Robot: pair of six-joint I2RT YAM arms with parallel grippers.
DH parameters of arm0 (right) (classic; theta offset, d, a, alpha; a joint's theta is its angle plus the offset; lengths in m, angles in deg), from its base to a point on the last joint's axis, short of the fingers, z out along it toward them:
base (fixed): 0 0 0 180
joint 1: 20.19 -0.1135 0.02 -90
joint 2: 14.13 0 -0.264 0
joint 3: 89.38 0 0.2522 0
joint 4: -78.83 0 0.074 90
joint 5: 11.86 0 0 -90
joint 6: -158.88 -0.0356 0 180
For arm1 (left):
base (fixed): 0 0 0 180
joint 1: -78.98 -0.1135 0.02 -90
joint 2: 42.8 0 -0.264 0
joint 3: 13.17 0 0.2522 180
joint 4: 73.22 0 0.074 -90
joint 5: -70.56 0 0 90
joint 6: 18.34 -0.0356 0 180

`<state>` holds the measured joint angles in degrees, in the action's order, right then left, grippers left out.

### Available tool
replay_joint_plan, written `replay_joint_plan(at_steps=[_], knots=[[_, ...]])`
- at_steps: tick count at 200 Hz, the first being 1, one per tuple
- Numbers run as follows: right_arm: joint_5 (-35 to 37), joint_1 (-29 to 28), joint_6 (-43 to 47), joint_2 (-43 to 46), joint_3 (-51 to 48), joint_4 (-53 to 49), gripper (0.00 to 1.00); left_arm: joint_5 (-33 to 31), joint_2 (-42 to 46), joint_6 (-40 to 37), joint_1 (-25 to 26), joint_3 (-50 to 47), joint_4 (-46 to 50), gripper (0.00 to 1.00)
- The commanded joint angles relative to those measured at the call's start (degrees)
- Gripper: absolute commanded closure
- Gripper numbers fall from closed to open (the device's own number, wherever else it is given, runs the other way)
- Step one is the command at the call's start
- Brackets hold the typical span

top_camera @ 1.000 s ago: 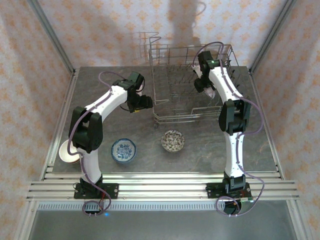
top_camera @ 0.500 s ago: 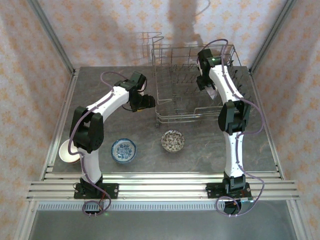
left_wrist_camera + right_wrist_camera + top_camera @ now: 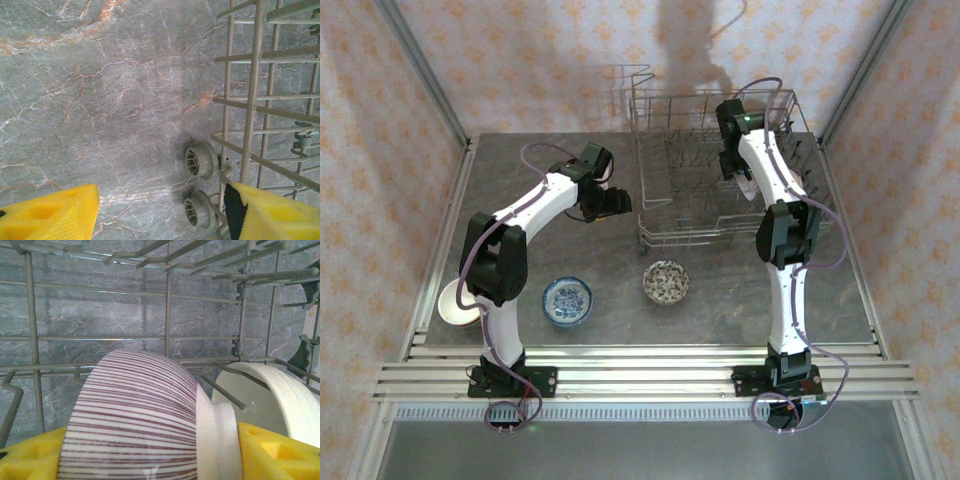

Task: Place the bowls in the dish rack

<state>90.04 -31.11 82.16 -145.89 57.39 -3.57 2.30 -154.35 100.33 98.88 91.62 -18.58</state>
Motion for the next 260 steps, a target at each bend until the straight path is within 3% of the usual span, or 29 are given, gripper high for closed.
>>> replay_joint_plan(at_steps=[1,63,132,176,260], knots=[[7.94,2.97,-2.3,1.69,4.08,-1.37,0.43,-0.08,0.57,0.8,0.49,-0.84,-1.31,0.31],[5.85,3.01,-1.46,0.98,3.74,-1.58,0.43,-0.88,9.26,-2.07,1.64,0.3,-5.36,0.28],[5.73,3.01,-1.47,0.68,5.11,-2.15,0.43,3.67,6.45,-9.9,6.57,2.7,0.47,0.28],[5.77,3.01,-1.46,0.82,5.16,-2.63,0.43,3.25,11.69,-8.85,6.62,-5.21,-4.48,0.28],[6.98,3.16,-1.23,0.46,5.42,-2.72,0.43,11.6,12.5,-5.15,6.99,-10.64,-11.9,0.26]])
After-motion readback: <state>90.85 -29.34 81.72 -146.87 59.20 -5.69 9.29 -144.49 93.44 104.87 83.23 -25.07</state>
